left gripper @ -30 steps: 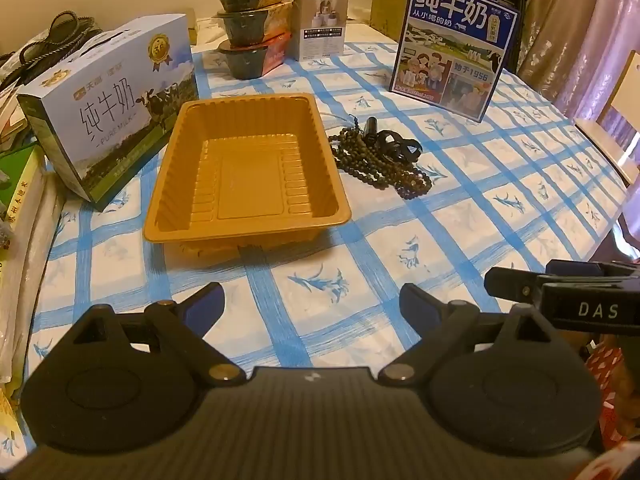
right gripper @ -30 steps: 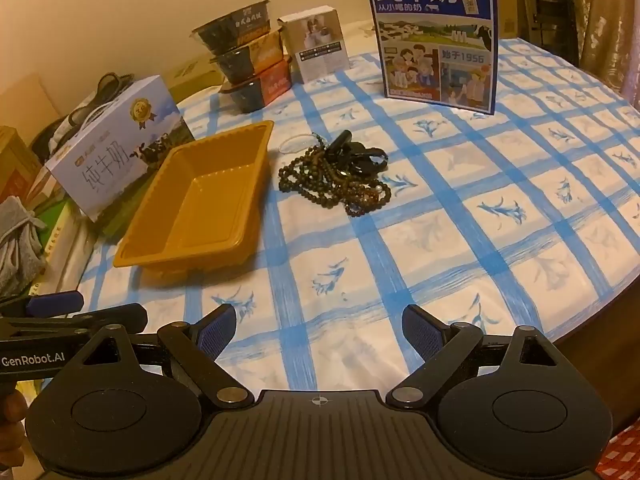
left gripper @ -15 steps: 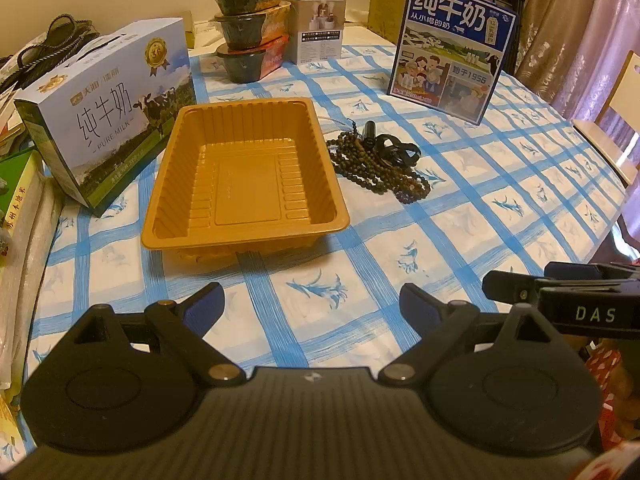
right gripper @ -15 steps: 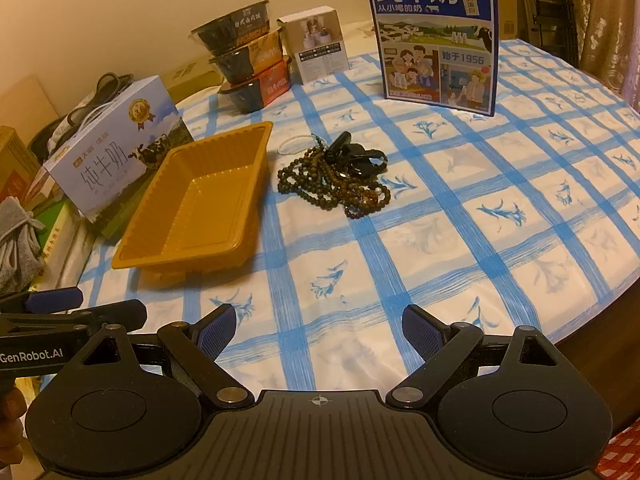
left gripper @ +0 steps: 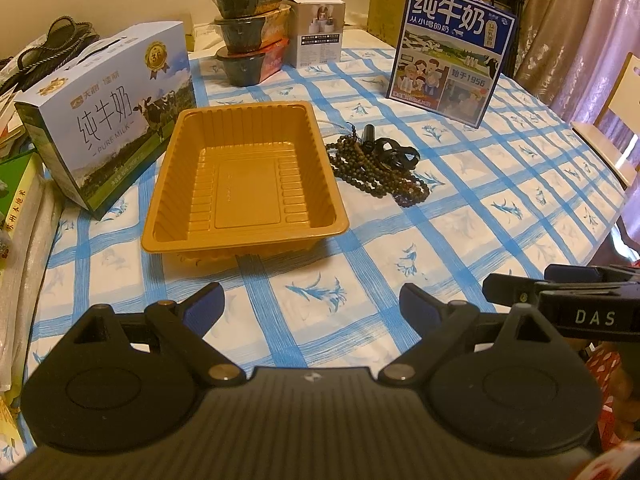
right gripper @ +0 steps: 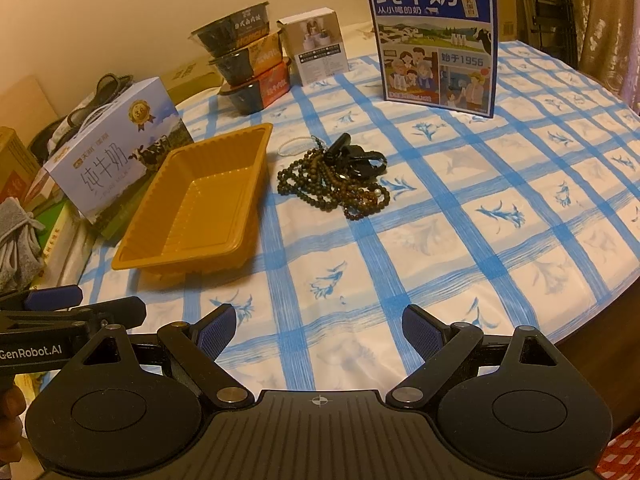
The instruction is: Organize jewelry
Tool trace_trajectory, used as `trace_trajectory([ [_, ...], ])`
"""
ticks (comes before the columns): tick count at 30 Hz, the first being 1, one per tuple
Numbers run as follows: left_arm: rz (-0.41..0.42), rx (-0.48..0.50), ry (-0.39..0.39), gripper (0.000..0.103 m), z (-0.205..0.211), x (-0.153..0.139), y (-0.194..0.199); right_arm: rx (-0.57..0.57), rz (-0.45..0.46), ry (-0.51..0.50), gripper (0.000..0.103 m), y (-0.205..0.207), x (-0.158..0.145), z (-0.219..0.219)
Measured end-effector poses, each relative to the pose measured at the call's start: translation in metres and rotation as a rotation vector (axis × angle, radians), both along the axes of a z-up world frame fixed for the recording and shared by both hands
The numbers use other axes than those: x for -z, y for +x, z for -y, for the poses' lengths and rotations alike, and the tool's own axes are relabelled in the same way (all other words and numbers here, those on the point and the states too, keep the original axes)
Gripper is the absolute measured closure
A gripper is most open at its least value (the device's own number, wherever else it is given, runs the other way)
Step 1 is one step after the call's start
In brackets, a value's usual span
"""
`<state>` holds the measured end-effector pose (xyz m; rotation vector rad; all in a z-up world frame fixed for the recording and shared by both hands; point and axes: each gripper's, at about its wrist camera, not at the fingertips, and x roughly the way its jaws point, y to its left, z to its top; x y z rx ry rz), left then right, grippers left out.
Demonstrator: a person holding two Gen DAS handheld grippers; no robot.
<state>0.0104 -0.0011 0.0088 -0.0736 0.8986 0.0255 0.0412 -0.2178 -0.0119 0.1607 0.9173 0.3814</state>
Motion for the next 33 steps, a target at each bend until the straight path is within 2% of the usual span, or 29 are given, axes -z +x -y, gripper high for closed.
trace_trajectory([
  [33,0.010,0.000,0.000,0.009,-0.0015,-0.0054,0.0019,0.000,0.006,-0.001,0.013,0.0031,-0.0022,-0.0017],
])
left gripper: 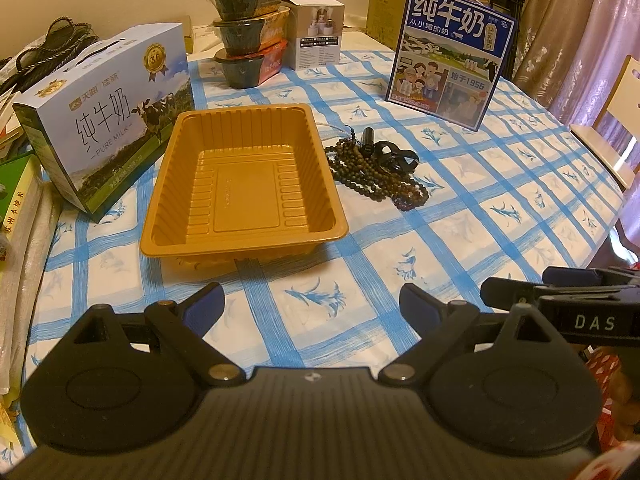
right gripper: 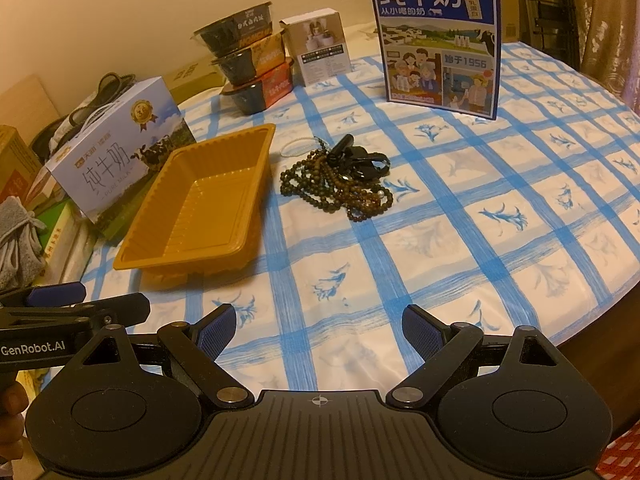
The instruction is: Organize jewelry
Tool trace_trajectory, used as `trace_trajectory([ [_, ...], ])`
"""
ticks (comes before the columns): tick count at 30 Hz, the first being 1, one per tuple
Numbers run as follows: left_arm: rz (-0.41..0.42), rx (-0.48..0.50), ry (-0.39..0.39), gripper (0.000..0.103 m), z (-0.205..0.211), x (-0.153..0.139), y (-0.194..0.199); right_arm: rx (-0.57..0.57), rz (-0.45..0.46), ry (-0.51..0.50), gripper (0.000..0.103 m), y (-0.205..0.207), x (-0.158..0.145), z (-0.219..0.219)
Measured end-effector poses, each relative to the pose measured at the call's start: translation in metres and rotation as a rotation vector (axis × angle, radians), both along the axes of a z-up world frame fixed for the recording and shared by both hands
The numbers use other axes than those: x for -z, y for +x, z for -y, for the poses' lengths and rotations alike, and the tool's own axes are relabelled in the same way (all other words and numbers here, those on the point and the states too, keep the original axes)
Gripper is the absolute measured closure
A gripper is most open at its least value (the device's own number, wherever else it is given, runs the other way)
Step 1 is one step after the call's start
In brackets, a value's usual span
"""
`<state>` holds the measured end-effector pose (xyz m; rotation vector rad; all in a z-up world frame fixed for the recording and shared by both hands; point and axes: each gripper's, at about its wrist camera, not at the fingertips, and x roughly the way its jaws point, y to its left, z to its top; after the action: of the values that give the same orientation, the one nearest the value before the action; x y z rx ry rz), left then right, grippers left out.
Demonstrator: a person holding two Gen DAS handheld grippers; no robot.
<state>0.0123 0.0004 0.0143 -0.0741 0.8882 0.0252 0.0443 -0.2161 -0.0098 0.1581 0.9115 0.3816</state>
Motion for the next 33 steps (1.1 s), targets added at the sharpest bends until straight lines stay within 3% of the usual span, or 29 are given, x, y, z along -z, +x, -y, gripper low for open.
trace_trajectory([
  [33,-0.005,-0.002,-0.006,0.009,-0.003,0.009,0.008,-0.001,-0.013,-0.006,0.013,0.005,0.010,-0.007],
])
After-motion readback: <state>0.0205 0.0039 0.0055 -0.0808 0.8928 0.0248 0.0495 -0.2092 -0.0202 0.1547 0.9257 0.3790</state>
